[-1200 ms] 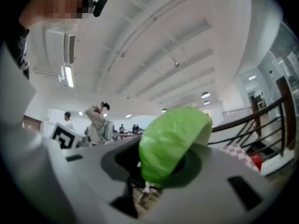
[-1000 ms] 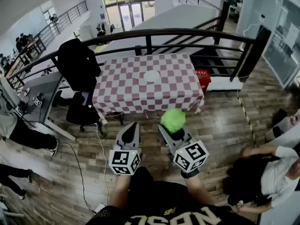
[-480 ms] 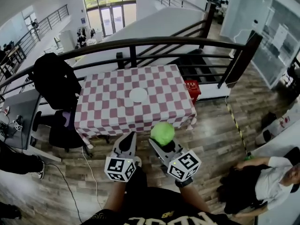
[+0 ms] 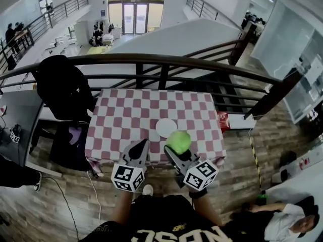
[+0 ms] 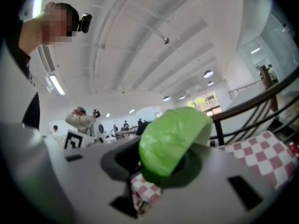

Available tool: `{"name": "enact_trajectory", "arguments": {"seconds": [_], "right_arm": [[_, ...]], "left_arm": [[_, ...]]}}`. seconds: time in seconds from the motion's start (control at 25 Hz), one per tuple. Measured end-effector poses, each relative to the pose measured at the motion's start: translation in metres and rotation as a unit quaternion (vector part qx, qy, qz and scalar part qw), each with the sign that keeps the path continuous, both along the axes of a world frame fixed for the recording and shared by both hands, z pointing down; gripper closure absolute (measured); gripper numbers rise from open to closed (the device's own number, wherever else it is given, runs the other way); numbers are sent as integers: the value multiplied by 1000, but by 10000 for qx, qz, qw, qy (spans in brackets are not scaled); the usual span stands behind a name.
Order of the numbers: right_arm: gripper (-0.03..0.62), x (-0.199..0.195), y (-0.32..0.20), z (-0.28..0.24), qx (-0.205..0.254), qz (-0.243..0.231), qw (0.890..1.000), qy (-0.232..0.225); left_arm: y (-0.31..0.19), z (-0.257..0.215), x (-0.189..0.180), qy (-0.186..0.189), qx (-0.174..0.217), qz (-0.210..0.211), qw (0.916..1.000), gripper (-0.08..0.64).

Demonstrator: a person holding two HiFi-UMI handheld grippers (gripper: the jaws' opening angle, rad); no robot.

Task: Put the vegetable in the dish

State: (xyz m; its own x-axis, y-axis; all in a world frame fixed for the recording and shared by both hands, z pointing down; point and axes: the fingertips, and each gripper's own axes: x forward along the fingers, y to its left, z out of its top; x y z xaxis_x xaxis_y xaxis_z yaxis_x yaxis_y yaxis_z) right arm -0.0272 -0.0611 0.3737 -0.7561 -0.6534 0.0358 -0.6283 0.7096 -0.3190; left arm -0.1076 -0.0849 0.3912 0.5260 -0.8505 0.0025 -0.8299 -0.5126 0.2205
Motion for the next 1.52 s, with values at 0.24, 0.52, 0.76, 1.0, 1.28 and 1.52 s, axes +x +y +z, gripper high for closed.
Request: {"name": "enact_trajectory", "arguments": {"seconds": [0.24, 0.52, 0.76, 1.0, 1.28, 1.52], "right_arm": [[460, 6, -46, 55, -742, 186, 9971, 54], [459, 29, -100, 145, -1690, 242, 9853, -82], [460, 37, -146, 223, -2420, -19, 9696, -351], [460, 34, -195, 281, -2817, -136, 9577, -569], [460, 21, -234, 328, -3290, -471, 9393, -848], [460, 3, -256, 346, -3463, -736, 9274, -1206]], "left_arm": [[-44, 42, -9, 127, -585, -65, 9982, 541], [-90, 104, 10, 62, -1119, -25, 9937, 541], [-133, 152, 26, -94, -1625, -98, 9866, 541], [-161, 201, 30, -208, -2107, -255, 9770, 541], [-179, 237, 27, -415, -2472, -326, 9675, 541], [-196, 252, 25, -546, -2593, -420, 9633, 541]]}}
